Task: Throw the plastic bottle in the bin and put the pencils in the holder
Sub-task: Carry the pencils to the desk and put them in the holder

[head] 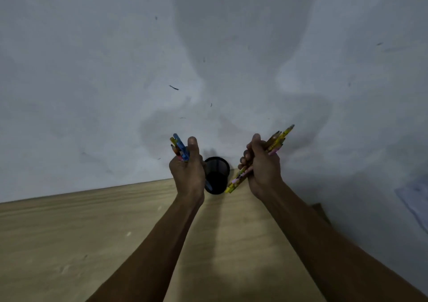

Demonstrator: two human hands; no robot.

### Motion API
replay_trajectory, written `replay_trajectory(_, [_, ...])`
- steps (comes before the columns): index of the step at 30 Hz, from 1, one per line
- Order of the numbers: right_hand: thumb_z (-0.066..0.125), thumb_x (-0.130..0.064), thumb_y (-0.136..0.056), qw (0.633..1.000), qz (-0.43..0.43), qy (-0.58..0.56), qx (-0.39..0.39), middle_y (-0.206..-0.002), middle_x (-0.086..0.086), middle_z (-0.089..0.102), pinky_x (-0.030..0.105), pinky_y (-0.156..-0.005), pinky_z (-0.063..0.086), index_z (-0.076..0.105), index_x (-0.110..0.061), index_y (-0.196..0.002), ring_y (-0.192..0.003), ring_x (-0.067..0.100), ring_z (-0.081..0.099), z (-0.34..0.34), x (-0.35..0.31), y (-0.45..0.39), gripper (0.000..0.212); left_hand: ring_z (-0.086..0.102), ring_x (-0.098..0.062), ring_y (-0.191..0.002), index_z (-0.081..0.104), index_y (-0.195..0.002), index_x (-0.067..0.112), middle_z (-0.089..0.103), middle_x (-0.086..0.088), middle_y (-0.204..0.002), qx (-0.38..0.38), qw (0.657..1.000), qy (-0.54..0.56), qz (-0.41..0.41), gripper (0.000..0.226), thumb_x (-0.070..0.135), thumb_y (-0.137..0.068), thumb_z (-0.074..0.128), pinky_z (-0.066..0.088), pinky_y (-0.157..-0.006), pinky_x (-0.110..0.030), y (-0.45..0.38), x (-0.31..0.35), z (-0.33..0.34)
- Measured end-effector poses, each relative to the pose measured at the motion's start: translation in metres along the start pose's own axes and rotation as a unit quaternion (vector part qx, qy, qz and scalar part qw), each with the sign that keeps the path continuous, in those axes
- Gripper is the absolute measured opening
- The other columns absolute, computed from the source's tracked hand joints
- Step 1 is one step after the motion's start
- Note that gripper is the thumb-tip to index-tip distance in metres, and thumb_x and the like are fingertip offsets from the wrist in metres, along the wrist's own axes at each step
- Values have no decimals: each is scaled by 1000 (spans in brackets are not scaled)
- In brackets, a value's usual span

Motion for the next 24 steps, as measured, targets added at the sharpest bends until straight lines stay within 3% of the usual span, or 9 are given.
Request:
replay_trajectory(8, [55, -25, -96, 996, -79, 38, 4, -46, -1, 48, 31, -53, 42, 54, -13, -61, -46, 15, 45, 20, 39, -70, 38, 42, -10, -38, 50, -59, -10, 44, -3, -43, 13, 999, 12, 29, 62, 42, -91, 57, 36, -40, -18, -51, -59, 37])
replay_trajectory(11, [57, -27, -95, 990, -92, 107, 1, -47, -1, 50, 28, -53, 41, 54, -13, -60, -46, 14, 48, 18, 60, -78, 38, 43, -15, -43, 47, -56, 1, 45, -5, -46, 0, 999, -21, 26, 56, 44, -90, 58, 36, -43, -23, -58, -82, 44])
replay_trajectory(14, [61, -27, -92, 975, -116, 187, -2, -52, -3, 58, 25, -54, 46, 59, -15, -64, -51, 11, 56, 14, 75, -77, 31, 49, -6, -44, 51, -55, 16, 54, 7, -46, -14, 998, -60, 27, 43, 38, -90, 61, 40, -45, -21, -57, -101, 44])
replay_trajectory(16, [65, -24, -90, 968, -136, 212, -14, -61, -6, 66, 23, -60, 51, 65, -19, -69, -61, 9, 65, 17, 79, -77, 22, 58, -7, -55, 62, -67, 10, 65, 0, -59, -25, 996, -75, 34, 31, 31, -90, 63, 48, -52, -25, -55, -107, 44])
replay_trajectory(19, [69, -20, -86, 963, -153, 220, -8, -72, -4, 71, 20, -67, 54, 66, -18, -76, -72, 8, 69, 18, 77, -78, 11, 64, -11, -70, 62, -88, 5, 69, -8, -79, -27, 996, -79, 36, 18, 23, -89, 63, 53, -65, -28, -55, -109, 45])
replay_trajectory(24, [72, -11, -81, 965, -144, 220, -3, -78, -1, 69, 22, -69, 55, 62, -18, -82, -76, 10, 69, 16, 77, -78, 12, 65, -16, -79, 57, -96, 11, 67, -6, -87, -34, 994, -94, 46, 11, 13, -87, 63, 53, -73, -30, -54, -103, 45])
Point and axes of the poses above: each hand's wrist, its own y-axis away from the middle knuckle, its own z-axis out of the palm, x = y × z, the point moved 10 cm from there along -y, towards the middle knuckle
